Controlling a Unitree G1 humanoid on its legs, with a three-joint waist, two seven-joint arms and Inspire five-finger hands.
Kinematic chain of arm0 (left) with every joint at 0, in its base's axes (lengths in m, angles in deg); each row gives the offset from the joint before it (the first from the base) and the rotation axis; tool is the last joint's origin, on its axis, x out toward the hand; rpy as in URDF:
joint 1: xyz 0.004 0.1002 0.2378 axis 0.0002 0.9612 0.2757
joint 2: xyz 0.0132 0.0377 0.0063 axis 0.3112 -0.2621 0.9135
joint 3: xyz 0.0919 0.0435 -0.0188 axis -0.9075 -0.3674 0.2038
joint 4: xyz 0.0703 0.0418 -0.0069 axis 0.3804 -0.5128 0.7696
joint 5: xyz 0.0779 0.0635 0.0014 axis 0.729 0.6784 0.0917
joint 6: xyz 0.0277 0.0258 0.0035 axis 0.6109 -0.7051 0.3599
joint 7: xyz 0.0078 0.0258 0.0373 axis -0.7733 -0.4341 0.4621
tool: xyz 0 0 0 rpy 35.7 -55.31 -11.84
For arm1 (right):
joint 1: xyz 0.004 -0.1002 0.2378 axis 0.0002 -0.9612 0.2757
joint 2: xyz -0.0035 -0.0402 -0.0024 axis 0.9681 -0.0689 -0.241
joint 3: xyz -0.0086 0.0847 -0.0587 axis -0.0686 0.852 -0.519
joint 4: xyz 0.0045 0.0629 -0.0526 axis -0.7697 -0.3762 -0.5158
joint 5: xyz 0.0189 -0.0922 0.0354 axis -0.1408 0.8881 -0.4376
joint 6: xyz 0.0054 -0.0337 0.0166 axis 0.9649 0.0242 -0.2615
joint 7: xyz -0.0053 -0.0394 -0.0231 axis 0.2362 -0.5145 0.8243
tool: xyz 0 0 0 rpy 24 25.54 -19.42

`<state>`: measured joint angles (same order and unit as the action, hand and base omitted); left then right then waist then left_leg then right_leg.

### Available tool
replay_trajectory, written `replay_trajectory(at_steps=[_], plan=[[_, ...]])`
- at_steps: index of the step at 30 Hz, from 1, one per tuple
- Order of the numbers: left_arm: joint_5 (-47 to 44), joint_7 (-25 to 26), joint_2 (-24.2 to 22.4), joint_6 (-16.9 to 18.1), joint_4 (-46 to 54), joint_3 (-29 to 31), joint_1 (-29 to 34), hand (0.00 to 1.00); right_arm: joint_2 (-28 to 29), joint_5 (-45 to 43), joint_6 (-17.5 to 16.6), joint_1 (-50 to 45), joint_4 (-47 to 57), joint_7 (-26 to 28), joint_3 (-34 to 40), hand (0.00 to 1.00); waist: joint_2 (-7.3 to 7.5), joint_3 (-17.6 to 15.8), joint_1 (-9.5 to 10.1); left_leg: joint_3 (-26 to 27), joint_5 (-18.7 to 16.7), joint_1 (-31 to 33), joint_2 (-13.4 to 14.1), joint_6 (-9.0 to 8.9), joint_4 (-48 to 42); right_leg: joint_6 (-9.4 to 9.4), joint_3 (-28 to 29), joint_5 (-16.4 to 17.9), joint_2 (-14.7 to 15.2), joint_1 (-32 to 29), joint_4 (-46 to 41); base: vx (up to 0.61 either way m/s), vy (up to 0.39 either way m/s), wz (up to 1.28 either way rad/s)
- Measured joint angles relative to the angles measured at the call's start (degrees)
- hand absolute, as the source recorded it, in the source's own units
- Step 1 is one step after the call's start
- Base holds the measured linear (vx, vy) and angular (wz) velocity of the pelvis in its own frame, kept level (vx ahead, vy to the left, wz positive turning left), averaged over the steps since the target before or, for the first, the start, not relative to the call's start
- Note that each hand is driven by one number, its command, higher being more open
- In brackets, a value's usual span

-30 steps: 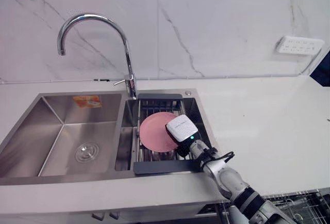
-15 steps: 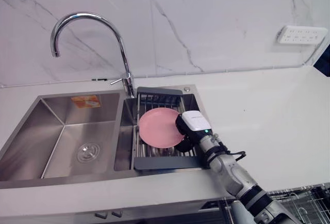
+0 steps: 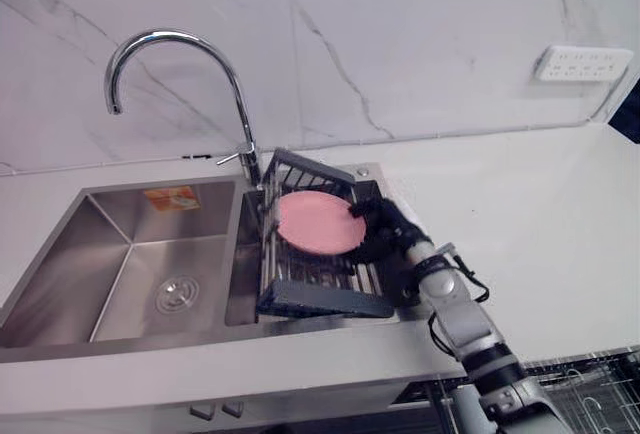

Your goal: Walk over to the sink, pick up the cup, carry it to the dishwasher, place the cup inside the dishwasher, then close the dishwasher door

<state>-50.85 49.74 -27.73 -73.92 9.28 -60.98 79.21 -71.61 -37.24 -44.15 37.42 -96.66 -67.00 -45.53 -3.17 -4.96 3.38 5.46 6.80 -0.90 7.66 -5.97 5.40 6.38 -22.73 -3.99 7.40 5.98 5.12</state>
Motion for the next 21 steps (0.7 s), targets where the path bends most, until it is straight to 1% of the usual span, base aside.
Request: replay_trajectory(at_steps=[2,3,7,12,16,19,20,21], plan=[[-0.1,0.0,0.0,-0.2,0.0,0.0,0.1,1.00,-0.1,-0.4,1.2,1.5,-0.2,0.1,2.1,1.00,0.11,0.1,0.31,-0.1,0.0,0.2,-0.2,0.07,0.0,0.00,-0.2,0.0,0.2,-0.1,0.0,0.00,0.000,0.05],[-0.1,0.1,0.0,-0.5,0.0,0.0,0.1,1.00,-0.1,-1.8,1.7,2.2,-0.3,0.0,3.1,1.00,0.12,0.1,0.32,-0.1,0.0,0.2,-0.3,0.05,0.0,0.18,-0.2,-0.2,0.3,-0.1,-0.1,0.00,0.000,0.00],[-0.2,0.0,0.1,-0.5,0.1,0.0,0.0,1.00,-0.1,-5.9,3.3,3.7,-0.5,-0.2,5.1,1.00,0.40,0.3,0.26,0.0,0.3,0.2,-0.7,0.23,0.0,-0.05,-0.5,-0.6,0.7,0.0,-0.3,0.00,0.000,0.00],[-1.2,0.0,0.1,-0.2,1.7,-1.1,-0.4,1.00,0.1,-5.8,3.5,4.2,-1.5,-0.8,5.9,1.00,0.68,0.4,0.40,0.0,0.3,-0.1,-0.8,0.22,0.0,-0.03,-0.9,-0.7,0.9,0.6,-0.3,0.00,-0.005,0.03],[-1.2,0.0,-0.1,0.6,1.7,-1.2,-0.4,1.00,0.3,0.3,3.4,4.6,-1.6,-0.1,5.9,1.00,1.33,0.8,0.53,0.0,0.3,-0.3,-0.3,0.28,0.0,-0.06,-0.7,-0.7,0.7,0.8,-0.3,-0.06,0.001,-0.01],[-1.2,-0.1,0.1,0.8,1.7,-1.1,-0.3,1.00,-0.9,10.6,3.4,5.2,-0.4,1.3,5.9,1.00,2.03,1.1,0.68,0.2,0.4,0.0,0.1,0.21,0.0,-0.25,-0.2,-0.8,0.5,0.2,-0.2,-0.01,0.001,-0.06],[-1.2,-0.1,0.2,0.8,1.7,-1.1,-0.3,1.00,-2.4,16.9,3.4,5.2,1.9,1.8,5.9,1.00,2.17,1.2,0.71,0.4,0.3,0.2,0.2,0.17,0.0,-0.36,0.1,-0.9,0.4,-0.1,-0.2,0.00,0.000,-0.09],[-1.2,-0.2,0.2,0.8,1.7,-1.1,-0.2,1.00,-3.3,18.9,3.4,5.2,3.0,1.8,5.9,1.00,2.20,1.2,0.71,0.5,0.4,0.2,0.3,0.17,0.0,-0.36,0.3,-0.9,0.4,-0.2,-0.2,-0.02,0.000,-0.11]])
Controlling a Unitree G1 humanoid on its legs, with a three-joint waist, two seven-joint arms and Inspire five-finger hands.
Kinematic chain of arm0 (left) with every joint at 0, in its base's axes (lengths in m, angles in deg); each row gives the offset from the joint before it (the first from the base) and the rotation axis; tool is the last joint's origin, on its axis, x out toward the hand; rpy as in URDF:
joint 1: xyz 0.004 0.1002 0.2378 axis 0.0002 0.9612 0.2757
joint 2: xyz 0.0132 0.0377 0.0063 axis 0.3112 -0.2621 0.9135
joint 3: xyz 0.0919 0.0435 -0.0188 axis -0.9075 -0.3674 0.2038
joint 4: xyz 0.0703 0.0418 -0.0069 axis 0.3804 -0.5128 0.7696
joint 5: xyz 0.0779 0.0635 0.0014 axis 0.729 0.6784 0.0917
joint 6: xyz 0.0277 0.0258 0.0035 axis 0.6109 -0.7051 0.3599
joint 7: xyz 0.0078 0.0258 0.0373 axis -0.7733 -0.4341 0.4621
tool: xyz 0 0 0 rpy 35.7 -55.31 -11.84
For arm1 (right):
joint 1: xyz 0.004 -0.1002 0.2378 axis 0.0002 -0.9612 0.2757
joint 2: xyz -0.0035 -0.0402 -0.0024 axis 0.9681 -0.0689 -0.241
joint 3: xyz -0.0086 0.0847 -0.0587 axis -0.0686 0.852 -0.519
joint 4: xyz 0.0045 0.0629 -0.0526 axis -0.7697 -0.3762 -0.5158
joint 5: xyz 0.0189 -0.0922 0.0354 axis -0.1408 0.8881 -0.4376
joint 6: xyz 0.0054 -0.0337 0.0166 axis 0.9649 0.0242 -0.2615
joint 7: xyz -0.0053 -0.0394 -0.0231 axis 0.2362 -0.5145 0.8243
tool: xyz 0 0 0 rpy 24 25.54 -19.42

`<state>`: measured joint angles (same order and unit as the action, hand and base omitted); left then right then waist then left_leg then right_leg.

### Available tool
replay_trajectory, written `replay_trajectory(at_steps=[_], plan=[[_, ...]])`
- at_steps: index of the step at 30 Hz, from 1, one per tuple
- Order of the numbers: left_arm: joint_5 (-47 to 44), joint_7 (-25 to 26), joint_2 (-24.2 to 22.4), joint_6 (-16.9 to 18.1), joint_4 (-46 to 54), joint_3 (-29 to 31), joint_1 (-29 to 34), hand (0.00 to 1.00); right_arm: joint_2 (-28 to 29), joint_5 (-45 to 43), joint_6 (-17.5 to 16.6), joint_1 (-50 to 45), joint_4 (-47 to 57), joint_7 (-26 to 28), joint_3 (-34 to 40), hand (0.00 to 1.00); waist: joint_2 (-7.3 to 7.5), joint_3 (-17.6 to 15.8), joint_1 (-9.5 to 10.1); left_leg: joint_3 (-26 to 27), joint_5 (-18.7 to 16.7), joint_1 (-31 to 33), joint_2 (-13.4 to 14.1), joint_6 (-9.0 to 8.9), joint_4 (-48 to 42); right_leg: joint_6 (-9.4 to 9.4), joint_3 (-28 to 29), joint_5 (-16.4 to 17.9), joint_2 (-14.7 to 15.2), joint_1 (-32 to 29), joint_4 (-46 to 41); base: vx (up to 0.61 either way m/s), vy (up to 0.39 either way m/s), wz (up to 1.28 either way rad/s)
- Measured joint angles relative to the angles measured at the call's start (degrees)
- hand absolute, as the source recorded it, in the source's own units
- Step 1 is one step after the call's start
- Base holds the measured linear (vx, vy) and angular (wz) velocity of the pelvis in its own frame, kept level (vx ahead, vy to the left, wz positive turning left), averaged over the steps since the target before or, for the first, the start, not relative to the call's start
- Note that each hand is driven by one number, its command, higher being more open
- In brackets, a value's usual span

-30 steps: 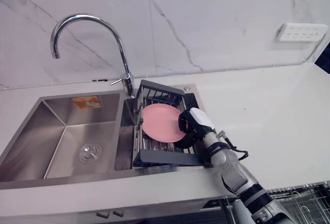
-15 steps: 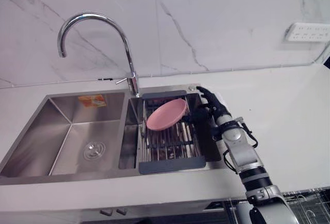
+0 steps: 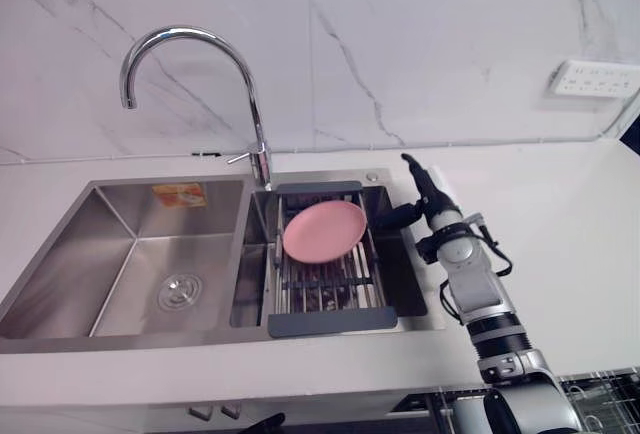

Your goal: Walk over to the sink, pick up the cup, carry it to the dishwasher, place the cup inside the dishwasher, then close the dishwasher door

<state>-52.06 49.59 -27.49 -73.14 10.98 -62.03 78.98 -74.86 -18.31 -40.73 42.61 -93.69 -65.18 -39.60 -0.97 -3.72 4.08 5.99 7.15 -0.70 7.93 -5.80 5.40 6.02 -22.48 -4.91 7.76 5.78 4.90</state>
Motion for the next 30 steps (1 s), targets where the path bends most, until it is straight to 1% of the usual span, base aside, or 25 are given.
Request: replay_trajectory(at_steps=[2,4,5,7,9,11,13,14,15,16,17,18,20,21,23,24,26,27,29,30], plan=[[-0.3,0.0,0.2,0.1,-0.1,0.0,0.2,1.00,-3.5,7.0,0.7,0.0,4.5,-0.1,0.8,1.00,0.26,0.2,-0.11,0.4,0.0,-0.1,0.1,0.04,0.0,0.02,0.4,0.0,-0.1,-0.2,0.0,-0.02,-0.005,-0.10],[-1.1,0.0,0.5,0.2,-0.2,0.0,0.4,1.00,-5.0,10.5,1.2,0.0,7.5,-0.8,3.2,1.00,0.71,0.4,-0.14,1.0,0.2,-0.1,0.3,-0.02,0.0,-0.14,0.7,-0.2,-0.2,-0.6,0.0,0.01,-0.016,-0.12],[-1.1,0.0,0.6,0.3,-0.4,0.0,0.4,1.00,-5.2,11.3,1.5,0.0,8.2,-1.2,4.2,1.00,0.89,0.5,-0.23,1.0,0.2,-0.1,0.3,-0.02,0.0,-0.16,0.8,-0.2,-0.3,-0.6,0.0,0.02,-0.023,-0.09],[-1.1,0.1,1.0,0.5,-0.8,0.0,0.6,1.00,-6.2,11.7,2.4,0.0,9.9,-4.3,7.5,1.00,1.63,1.0,-0.67,1.2,0.1,-0.2,0.4,-0.05,0.0,-0.19,1.0,-0.2,-0.3,-0.6,-0.1,0.03,-0.023,-0.04],[-1.1,0.1,1.1,0.7,-1.1,0.0,0.5,1.00,-6.5,10.9,2.7,0.0,10.6,-6.8,9.4,1.00,1.94,1.2,-1.00,1.6,0.1,-0.4,0.4,-0.12,0.0,-0.19,1.4,-0.2,-0.4,-0.6,-0.1,0.02,-0.016,-0.08],[-1.1,0.2,1.0,0.9,-1.4,0.0,0.5,1.00,-6.7,6.4,2.3,0.0,11.8,-9.5,10.8,1.00,2.04,1.3,-1.75,1.7,0.0,-0.5,0.4,-0.13,0.0,-0.19,1.6,-0.2,-0.4,-0.6,-0.1,0.00,-0.011,-0.06],[-1.1,0.2,1.0,0.9,-1.5,0.0,0.5,1.00,-6.7,-0.7,1.0,-0.1,13.0,-11.1,11.8,1.00,2.06,1.3,-2.13,1.9,0.0,-0.6,0.5,-0.14,0.0,-0.22,1.8,-0.2,-0.6,-0.6,-0.1,-0.02,-0.008,-0.06],[-1.1,0.2,1.0,0.9,-1.7,0.0,0.5,1.00,-6.7,-7.1,-0.4,-0.2,13.9,-11.4,12.4,1.00,2.06,1.3,-2.25,2.2,0.0,-0.8,0.5,-0.16,0.0,-0.25,1.9,-0.2,-0.7,-0.6,-0.1,-0.02,-0.004,-0.08],[-1.1,0.2,1.0,1.0,-1.8,0.0,0.5,1.00,-6.7,-9.6,-1.1,-0.4,14.4,-11.3,12.5,1.00,2.07,1.4,-2.28,2.3,0.0,-0.9,0.6,-0.18,0.0,-0.26,2.0,-0.3,-0.7,-0.6,-0.1,-0.03,0.001,-0.08],[-1.1,0.2,1.0,1.0,-1.8,0.0,0.5,1.00,-6.7,-13.2,-2.5,-1.3,15.8,-11.3,12.6,1.00,2.12,1.5,-2.31,2.3,0.0,-0.9,0.7,-0.19,0.0,-0.27,2.1,-0.2,-0.6,-0.7,0.0,-0.03,0.000,-0.04],[-1.0,0.2,1.0,1.0,-1.8,0.0,0.5,1.00,-6.6,-15.9,-5.4,-2.4,16.9,-11.0,12.6,1.00,2.19,1.5,-2.32,2.3,0.0,-0.8,0.8,-0.21,0.0,-0.28,2.1,-0.2,-0.7,-0.7,0.0,0.00,0.000,0.00],[-1.0,0.2,1.0,1.0,-1.8,0.0,0.4,1.00,-6.6,-16.8,-6.8,-3.0,17.4,-10.6,12.6,1.00,2.21,1.5,-2.31,2.3,0.0,-0.8,0.9,-0.24,0.0,-0.29,2.1,-0.2,-0.7,-0.7,0.0,0.00,0.000,0.00],[-1.0,0.2,1.0,1.0,-1.8,0.1,0.5,1.00,-6.6,-18.4,-11.9,-4.9,20.0,-8.4,12.3,1.00,2.33,1.6,-2.36,2.4,0.0,-0.8,0.9,-0.24,0.0,-0.32,2.2,-0.2,-0.8,-0.8,0.0,0.00,0.000,0.00],[-1.0,0.2,1.0,1.0,-1.8,0.1,0.5,1.00,-6.6,-18.5,-12.9,-5.4,20.8,-7.4,12.3,1.00,2.38,1.7,-2.39,2.4,0.0,-0.8,0.9,-0.24,0.0,-0.33,2.2,-0.2,-0.8,-0.8,0.0,0.00,0.000,0.00],[-0.8,0.1,1.2,1.3,-1.8,0.0,0.8,1.00,-6.6,-19.0,-16.8,-7.2,23.9,-1.8,11.2,1.00,2.74,1.9,-2.64,2.5,-0.1,-0.9,0.8,-0.25,0.0,-0.33,2.3,-0.2,-0.8,-0.9,0.0,0.00,0.000,0.00],[-0.6,0.0,1.3,1.3,-1.8,0.0,0.8,1.00,-6.6,-19.0,-17.7,-7.7,24.6,-0.2,10.6,1.00,2.83,2.1,-2.71,2.6,-0.1,-0.9,0.8,-0.25,0.0,-0.33,2.4,-0.2,-0.8,-0.9,0.0,0.01,-0.004,-0.04],[0.5,0.0,1.0,1.1,-0.7,1.1,1.5,1.00,-6.6,-18.4,-20.0,-9.4,27.2,5.2,6.9,1.00,3.17,2.7,-3.23,2.7,0.0,-0.9,0.6,-0.26,0.0,-0.31,2.4,-0.2,-0.8,-0.9,-0.1,0.00,0.000,0.00],[0.7,-0.1,1.0,1.1,-0.6,1.0,1.7,1.00,-6.6,-17.4,-20.5,-9.7,27.6,6.5,5.9,1.00,3.22,2.9,-3.29,2.6,0.0,-0.9,0.6,-0.25,0.0,-0.31,2.4,-0.2,-0.8,-0.9,-0.1,0.00,0.000,0.00],[1.7,-0.5,1.1,1.1,-0.5,0.9,1.7,1.00,-6.8,-11.9,-22.4,-10.4,27.9,10.9,2.0,1.00,3.53,3.3,-3.27,2.5,-0.1,-0.9,0.5,-0.25,0.0,-0.32,2.4,-0.2,-0.6,-0.9,-0.1,0.00,0.000,0.00],[1.8,-0.6,1.2,1.1,-0.5,0.9,1.7,1.00,-6.8,-10.7,-22.6,-10.5,27.9,11.7,1.1,1.00,3.61,3.3,-3.22,2.5,-0.1,-0.9,0.6,-0.25,0.0,-0.32,2.3,-0.2,-0.6,-0.9,-0.1,-0.01,0.000,0.04]])
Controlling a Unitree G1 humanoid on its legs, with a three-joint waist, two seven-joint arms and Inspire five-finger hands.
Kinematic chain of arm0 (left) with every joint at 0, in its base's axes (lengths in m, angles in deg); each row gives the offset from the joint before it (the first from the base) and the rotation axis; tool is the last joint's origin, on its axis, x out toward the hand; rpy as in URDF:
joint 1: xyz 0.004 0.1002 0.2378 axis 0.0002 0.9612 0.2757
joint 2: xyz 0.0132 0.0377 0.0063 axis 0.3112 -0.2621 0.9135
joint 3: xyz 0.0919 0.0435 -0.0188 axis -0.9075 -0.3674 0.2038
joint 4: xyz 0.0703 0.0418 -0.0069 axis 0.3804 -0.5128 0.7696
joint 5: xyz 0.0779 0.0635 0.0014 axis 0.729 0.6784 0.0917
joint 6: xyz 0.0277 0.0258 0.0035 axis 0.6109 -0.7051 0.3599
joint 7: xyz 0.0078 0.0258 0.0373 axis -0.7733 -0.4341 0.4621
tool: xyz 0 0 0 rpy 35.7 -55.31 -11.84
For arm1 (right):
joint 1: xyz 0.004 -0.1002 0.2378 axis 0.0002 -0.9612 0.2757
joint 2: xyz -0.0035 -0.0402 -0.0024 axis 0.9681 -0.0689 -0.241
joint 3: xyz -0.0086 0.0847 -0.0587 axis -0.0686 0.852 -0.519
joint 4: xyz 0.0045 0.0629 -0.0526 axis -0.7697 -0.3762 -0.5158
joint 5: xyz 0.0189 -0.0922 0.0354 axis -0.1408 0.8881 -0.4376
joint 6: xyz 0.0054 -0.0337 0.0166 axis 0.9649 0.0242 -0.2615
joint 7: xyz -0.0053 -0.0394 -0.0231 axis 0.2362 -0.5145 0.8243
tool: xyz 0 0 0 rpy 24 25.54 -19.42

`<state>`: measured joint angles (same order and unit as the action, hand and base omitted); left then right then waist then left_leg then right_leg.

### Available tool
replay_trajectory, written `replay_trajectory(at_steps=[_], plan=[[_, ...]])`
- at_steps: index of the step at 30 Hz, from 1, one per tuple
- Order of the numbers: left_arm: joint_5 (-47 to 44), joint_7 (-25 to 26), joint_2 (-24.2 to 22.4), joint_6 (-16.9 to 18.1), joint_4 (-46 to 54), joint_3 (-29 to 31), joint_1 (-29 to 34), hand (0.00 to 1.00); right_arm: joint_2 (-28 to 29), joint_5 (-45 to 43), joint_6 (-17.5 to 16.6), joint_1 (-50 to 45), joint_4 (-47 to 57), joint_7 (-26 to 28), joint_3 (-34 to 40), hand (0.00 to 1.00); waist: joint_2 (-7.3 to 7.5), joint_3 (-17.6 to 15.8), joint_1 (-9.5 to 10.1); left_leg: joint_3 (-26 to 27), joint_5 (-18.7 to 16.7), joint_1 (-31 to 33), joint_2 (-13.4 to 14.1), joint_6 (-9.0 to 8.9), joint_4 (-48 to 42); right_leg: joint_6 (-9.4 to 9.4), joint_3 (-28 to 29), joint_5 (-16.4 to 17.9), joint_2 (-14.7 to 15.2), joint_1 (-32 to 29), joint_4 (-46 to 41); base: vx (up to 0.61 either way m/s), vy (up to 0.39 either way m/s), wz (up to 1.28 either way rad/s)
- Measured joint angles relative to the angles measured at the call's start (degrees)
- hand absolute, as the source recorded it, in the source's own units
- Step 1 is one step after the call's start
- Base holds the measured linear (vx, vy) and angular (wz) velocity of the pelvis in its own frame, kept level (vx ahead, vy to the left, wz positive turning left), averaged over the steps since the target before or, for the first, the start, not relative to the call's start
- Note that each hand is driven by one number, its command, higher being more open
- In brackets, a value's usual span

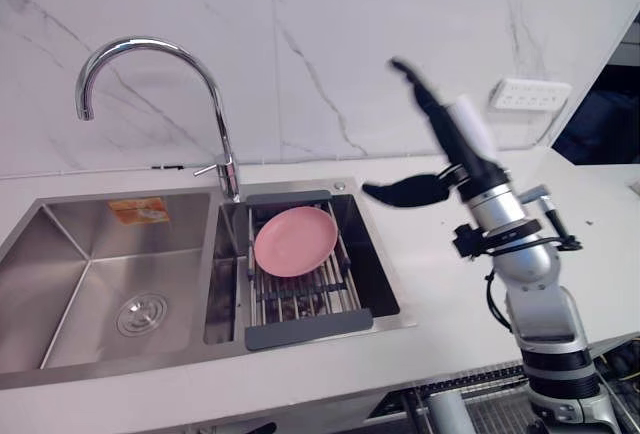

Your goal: Walk over to the sink, pick up the cup, carry it to the dishwasher, place the cup inside the dishwasher, then close the dishwasher door

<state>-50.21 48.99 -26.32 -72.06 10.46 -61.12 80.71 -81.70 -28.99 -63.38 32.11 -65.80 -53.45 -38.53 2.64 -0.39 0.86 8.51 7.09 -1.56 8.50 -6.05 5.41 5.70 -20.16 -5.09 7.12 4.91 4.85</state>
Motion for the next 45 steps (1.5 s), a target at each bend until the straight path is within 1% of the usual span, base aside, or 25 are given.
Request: replay_trajectory(at_steps=[4,6,8,11,14,16,17,21,25,30,35,41,45], plan=[[0.0,-0.6,0.2,0.0,0.0,0.0,0.0,1.00,-1.4,9.6,-2.0,-0.1,0.1,5.3,-5.8,1.00,0.15,0.1,0.35,-0.2,0.0,0.1,0.0,0.00,0.0,0.01,-0.2,0.0,0.0,0.1,0.0,-0.01,-0.001,0.02],[0.1,-0.7,0.5,-0.2,0.0,-0.4,0.0,1.00,-2.4,14.9,-2.9,-0.1,0.2,9.2,-9.2,1.00,0.17,0.1,0.69,-0.4,0.0,0.2,0.1,0.00,0.0,0.01,-0.4,0.0,-0.1,0.1,0.0,0.00,-0.001,0.02],[0.1,-0.6,0.7,-0.3,0.0,-0.9,-0.1,1.00,-2.8,17.3,-3.1,-0.1,0.2,11.0,-10.6,1.00,0.17,0.1,0.85,-0.7,0.0,0.4,0.1,-0.01,0.0,-0.01,-0.5,0.0,-0.1,0.1,0.0,0.00,0.000,0.08],[0.6,-0.5,1.1,-0.6,0.0,-1.1,-0.2,1.00,-3.5,24.1,-3.0,0.3,-0.2,15.1,-14.4,1.00,0.19,0.1,1.45,-1.5,0.1,0.6,0.1,-0.02,0.0,-0.06,-1.0,0.1,-0.1,0.2,0.0,0.00,-0.008,0.09],[0.7,-0.3,1.3,-1.1,0.0,-1.1,-0.2,1.00,-3.4,28.1,-2.3,1.3,-1.0,17.1,-17.3,1.00,0.21,0.1,1.73,-1.8,0.1,0.8,0.0,-0.03,0.0,-0.09,-1.7,0.1,-0.1,0.4,0.0,0.01,-0.012,0.09],[0.7,0.0,1.3,-1.2,0.0,-1.4,-0.4,1.00,-3.4,29.8,-1.4,2.2,-1.8,17.5,-18.8,1.00,0.21,0.1,1.98,-2.0,0.1,0.9,0.0,-0.04,0.0,-0.10,-1.8,0.1,-0.1,0.4,0.0,0.00,-0.012,0.07],[0.8,0.7,1.4,-1.4,0.0,-2.2,-0.7,1.00,-3.0,31.4,-0.8,2.2,-2.2,17.6,-18.9,1.00,0.23,0.1,2.53,-2.4,0.2,1.0,0.0,-0.05,0.0,-0.12,-1.8,0.1,-0.1,0.4,0.0,0.00,-0.013,0.06],[1.5,1.2,1.5,-1.8,0.0,-2.3,-1.0,1.00,-1.7,35.0,0.6,2.3,-4.1,17.3,-19.8,1.00,0.25,0.1,3.03,-2.8,0.2,1.1,0.0,-0.09,0.0,-0.18,-2.1,0.2,-0.2,0.5,0.0,-0.01,-0.007,0.04],[1.6,2.0,1.7,-2.9,0.0,-2.9,-1.0,1.00,-0.9,38.3,0.3,2.4,-6.0,14.7,-21.8,1.00,0.32,0.0,3.17,-2.8,0.3,1.2,0.0,-0.11,0.0,-0.20,-2.1,0.2,-0.2,0.4,0.0,0.00,0.000,0.00],[1.7,2.0,2.1,-3.1,0.0,-3.4,-0.9,1.00,0.3,42.0,0.2,2.7,-6.4,12.1,-23.3,1.00,0.58,-0.2,3.36,-2.8,0.3,1.2,0.2,-0.13,0.0,-0.24,-2.1,0.2,-0.3,0.4,0.0,0.00,0.000,0.00],[1.7,1.9,2.6,-3.1,0.3,-3.4,-1.0,1.00,1.3,42.8,1.4,3.3,-8.7,10.6,-24.0,1.00,1.32,-1.1,3.93,-2.8,0.3,1.1,0.3,-0.20,0.0,-0.30,-2.1,0.2,-0.5,0.5,0.0,0.00,0.000,0.00],[1.8,1.9,2.6,-3.0,0.2,-3.7,-0.9,1.00,1.3,44.7,2.3,3.5,-10.7,10.2,-26.0,1.00,1.16,-1.3,4.43,-2.8,0.3,1.1,0.4,-0.22,0.0,-0.35,-2.1,0.3,-0.6,0.5,0.0,0.00,0.000,0.00],[1.8,1.8,2.7,-3.0,0.2,-3.7,-0.9,1.00,1.5,44.8,2.8,3.5,-10.9,10.6,-26.2,1.00,1.30,-2.2,4.54,-2.9,0.4,1.1,0.4,-0.29,0.0,-0.38,-2.1,0.3,-0.6,0.6,0.0,0.00,0.000,0.00]])
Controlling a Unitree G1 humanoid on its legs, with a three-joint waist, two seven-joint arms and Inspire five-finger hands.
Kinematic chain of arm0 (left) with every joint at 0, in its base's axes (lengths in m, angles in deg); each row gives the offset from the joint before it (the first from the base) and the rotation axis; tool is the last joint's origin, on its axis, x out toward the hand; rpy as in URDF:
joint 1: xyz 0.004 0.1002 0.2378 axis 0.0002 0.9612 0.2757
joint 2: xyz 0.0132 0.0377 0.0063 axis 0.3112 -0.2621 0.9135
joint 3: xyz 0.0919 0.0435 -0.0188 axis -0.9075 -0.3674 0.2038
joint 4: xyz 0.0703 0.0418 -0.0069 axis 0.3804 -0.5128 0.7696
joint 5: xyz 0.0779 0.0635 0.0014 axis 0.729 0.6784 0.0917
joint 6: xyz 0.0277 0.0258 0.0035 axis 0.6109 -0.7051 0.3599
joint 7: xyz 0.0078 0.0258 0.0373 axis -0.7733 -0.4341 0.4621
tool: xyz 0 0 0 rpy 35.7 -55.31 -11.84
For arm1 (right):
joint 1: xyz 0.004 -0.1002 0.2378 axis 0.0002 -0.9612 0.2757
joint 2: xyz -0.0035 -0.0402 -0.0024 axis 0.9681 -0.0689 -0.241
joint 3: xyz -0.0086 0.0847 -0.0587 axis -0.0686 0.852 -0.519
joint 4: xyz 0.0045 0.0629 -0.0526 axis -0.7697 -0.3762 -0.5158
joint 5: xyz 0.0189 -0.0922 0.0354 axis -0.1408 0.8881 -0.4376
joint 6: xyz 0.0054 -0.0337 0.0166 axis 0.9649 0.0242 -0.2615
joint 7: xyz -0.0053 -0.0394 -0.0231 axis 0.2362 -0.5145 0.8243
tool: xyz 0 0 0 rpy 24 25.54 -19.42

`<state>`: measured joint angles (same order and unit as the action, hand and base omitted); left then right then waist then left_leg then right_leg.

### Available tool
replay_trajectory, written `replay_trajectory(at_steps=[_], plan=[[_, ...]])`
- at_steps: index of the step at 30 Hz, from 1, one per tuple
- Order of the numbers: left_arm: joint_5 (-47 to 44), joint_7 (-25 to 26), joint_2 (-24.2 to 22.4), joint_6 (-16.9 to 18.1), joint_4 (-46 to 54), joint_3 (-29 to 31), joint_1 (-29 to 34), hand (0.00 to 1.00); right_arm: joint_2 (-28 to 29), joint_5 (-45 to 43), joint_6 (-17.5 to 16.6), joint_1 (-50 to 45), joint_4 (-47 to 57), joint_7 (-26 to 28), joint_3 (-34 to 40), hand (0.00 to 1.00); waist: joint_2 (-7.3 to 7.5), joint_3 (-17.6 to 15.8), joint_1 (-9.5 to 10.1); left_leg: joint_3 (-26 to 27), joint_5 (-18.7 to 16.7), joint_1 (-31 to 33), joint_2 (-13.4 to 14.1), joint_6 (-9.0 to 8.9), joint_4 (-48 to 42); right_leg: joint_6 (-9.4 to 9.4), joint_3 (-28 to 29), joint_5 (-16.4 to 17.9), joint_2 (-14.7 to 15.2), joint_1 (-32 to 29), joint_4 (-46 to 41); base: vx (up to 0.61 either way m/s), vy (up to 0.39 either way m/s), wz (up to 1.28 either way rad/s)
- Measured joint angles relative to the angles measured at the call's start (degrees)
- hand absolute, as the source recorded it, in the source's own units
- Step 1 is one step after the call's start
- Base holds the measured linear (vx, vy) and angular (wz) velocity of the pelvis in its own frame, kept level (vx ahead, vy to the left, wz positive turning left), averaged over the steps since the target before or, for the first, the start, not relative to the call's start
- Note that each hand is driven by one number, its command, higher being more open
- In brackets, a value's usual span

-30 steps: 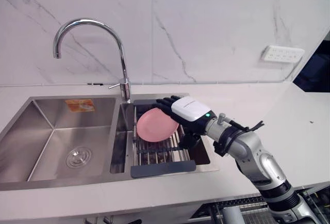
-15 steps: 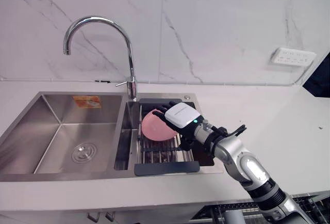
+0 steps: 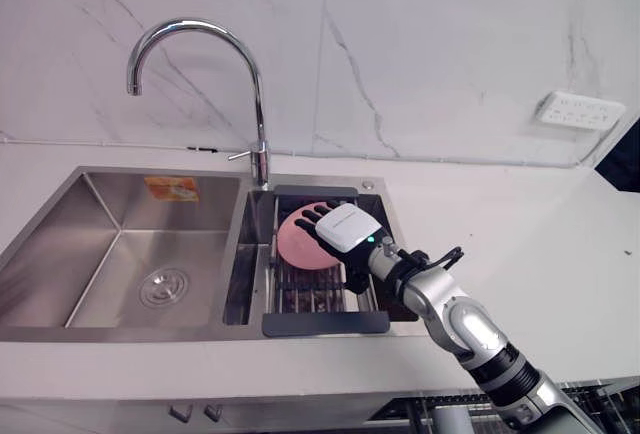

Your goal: Walk over to the sink, pick up the cup, carry it to the dishwasher, place the cup inside the dishwasher, then close the dishwasher door

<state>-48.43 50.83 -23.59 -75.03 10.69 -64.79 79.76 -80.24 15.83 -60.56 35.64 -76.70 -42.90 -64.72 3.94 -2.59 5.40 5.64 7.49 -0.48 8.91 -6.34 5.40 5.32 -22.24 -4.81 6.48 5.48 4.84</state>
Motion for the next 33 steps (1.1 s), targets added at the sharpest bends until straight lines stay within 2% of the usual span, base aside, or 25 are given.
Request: replay_trajectory(at_steps=[6,20,21,29,30,32,33], plan=[[0.0,0.0,0.0,-0.1,0.0,-0.1,0.0,1.00,0.8,0.4,1.2,0.5,-3.0,2.0,-1.4,1.00,-0.03,-0.1,0.12,-0.1,0.0,0.0,0.0,0.00,0.0,0.00,-0.1,0.0,0.0,0.1,0.0,0.00,0.000,0.00],[0.0,0.1,0.0,-0.6,0.0,-0.2,-0.3,1.00,2.5,2.2,2.6,1.3,-8.4,2.8,-1.4,1.00,-0.04,-0.2,0.54,-0.3,0.0,-0.1,0.0,-0.04,0.0,-0.03,-0.5,0.0,0.0,0.4,0.0,0.00,0.000,0.00],[0.0,0.1,0.0,-0.6,0.0,-0.2,-0.3,1.00,2.5,2.2,2.7,1.3,-8.5,2.8,-1.4,0.00,-0.04,-0.2,0.57,-0.3,0.0,-0.1,0.0,-0.04,0.0,-0.03,-0.5,0.0,0.0,0.4,0.0,0.00,0.000,0.00],[0.0,0.1,0.0,-0.5,0.0,-0.2,-0.3,1.00,3.3,7.0,2.6,1.5,-10.1,0.8,-1.5,0.00,-0.04,-0.2,0.77,-0.3,0.1,-0.1,0.0,-0.05,0.0,-0.03,-0.6,0.0,0.0,0.5,0.0,0.00,0.000,0.00],[0.0,0.1,0.0,-0.5,-0.1,-0.2,-0.4,1.00,3.4,8.6,2.6,1.6,-10.2,-1.0,-1.5,0.00,-0.05,-0.2,0.78,-0.3,0.1,-0.1,0.0,-0.05,0.0,-0.03,-0.6,0.0,0.0,0.5,0.0,0.00,0.000,0.00],[0.0,0.1,0.0,-0.3,-0.2,-0.2,-0.4,1.00,3.4,13.2,2.6,1.7,-10.5,-7.9,-1.5,0.00,-0.05,-0.2,0.85,-0.3,0.1,-0.1,0.0,-0.05,0.0,-0.03,-0.6,0.0,0.0,0.5,0.0,0.00,0.000,0.00],[0.0,0.1,0.0,-0.2,-0.2,-0.2,-0.4,1.00,3.3,13.8,2.5,1.6,-10.6,-9.4,-1.6,0.00,-0.10,-0.3,0.82,-0.3,0.1,-0.2,0.0,-0.06,0.0,-0.03,-0.6,0.0,-0.1,0.5,0.0,0.00,0.000,0.00]])
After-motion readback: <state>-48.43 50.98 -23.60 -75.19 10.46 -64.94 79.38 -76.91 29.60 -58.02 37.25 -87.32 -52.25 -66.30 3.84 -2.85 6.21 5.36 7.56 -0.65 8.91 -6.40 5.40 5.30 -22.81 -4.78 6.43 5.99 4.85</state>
